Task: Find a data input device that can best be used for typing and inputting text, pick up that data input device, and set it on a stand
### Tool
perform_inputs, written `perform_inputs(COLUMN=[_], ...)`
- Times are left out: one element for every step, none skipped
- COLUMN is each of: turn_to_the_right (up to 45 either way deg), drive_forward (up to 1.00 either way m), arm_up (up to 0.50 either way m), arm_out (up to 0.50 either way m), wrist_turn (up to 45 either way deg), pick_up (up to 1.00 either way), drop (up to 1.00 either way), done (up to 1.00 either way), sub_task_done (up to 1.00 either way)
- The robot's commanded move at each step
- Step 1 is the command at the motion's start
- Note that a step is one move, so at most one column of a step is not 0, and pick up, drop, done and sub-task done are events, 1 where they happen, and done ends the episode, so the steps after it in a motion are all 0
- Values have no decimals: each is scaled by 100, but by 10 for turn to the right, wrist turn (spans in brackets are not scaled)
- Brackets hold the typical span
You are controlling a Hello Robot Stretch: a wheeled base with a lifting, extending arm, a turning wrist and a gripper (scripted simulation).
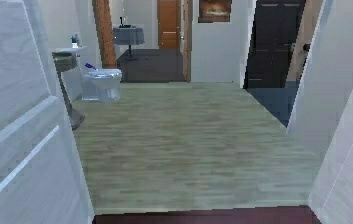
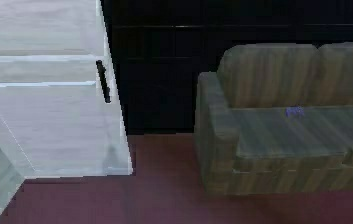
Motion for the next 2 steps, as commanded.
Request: perform_inputs(turn_to_the_right=[0,-60], drive_forward=[100,0], arm_up=[0,0], arm_out=[0,0], wrist_turn=[0,0], pick_up=[0,0], drop=[0,0], done=[0,0], sub_task_done=[0,0])
